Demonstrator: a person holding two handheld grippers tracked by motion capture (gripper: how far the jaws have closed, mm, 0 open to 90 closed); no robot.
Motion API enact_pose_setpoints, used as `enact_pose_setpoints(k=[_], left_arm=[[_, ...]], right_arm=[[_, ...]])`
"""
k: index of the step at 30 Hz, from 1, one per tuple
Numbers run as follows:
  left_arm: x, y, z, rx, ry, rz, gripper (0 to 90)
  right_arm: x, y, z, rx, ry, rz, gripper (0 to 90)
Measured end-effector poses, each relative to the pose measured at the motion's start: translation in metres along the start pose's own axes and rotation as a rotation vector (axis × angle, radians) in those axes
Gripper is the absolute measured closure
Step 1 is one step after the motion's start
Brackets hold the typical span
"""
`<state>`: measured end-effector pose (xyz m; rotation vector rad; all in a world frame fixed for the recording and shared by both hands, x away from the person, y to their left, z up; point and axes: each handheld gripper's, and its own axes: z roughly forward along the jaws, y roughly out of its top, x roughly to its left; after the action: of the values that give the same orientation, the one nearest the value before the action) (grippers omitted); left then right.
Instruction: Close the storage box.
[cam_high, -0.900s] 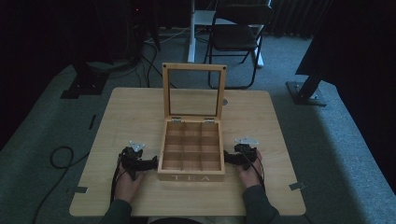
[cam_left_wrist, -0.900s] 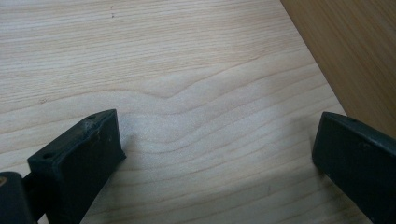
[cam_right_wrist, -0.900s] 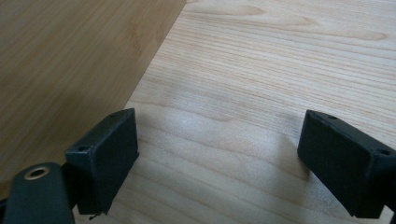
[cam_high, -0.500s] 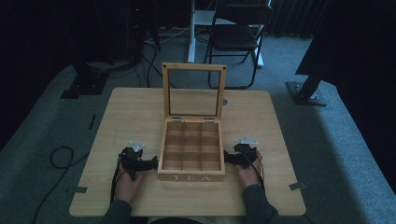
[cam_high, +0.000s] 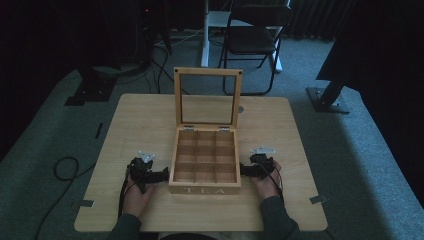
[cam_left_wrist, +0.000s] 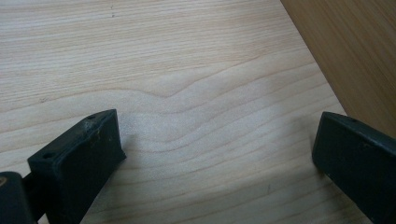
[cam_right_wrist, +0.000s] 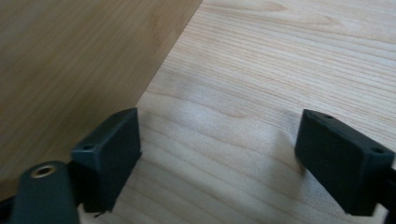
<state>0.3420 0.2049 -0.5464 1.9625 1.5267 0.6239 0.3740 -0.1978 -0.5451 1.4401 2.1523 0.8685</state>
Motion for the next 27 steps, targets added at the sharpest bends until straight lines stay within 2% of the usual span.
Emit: enact_pose_setpoints(k=[2,3,4,10,18,27], left_arm=[[0.0,0.0,0.0,0.0,0.0,0.0,1.6],[0.0,0.0,0.0,0.0,0.0,0.0,1.6],[0.0,0.0,0.0,0.0,0.0,0.0,1.6],[0.0,0.0,0.0,-0.001,-0.002,-0.001,1.6],[0.0,0.0,0.0,-0.001,-0.002,-0.002,1.6],[0.0,0.001,0.001,0.001,-0.003,0.001,1.6]], right_arm=[[0.0,0.001,-0.001,0.005,-0.002,0.003,17.1],[-0.001,0.002,-0.002,0.007,-0.003,0.007,28.5],[-0.001,0.003,-0.003,0.007,-0.005,0.01,30.9],[-0.004,0.006,-0.011,-0.014,0.003,0.036,39.3],[-0.011,0.018,-0.023,-0.049,0.007,0.077,42.6],[-0.011,0.032,-0.028,-0.07,0.021,0.068,40.3]])
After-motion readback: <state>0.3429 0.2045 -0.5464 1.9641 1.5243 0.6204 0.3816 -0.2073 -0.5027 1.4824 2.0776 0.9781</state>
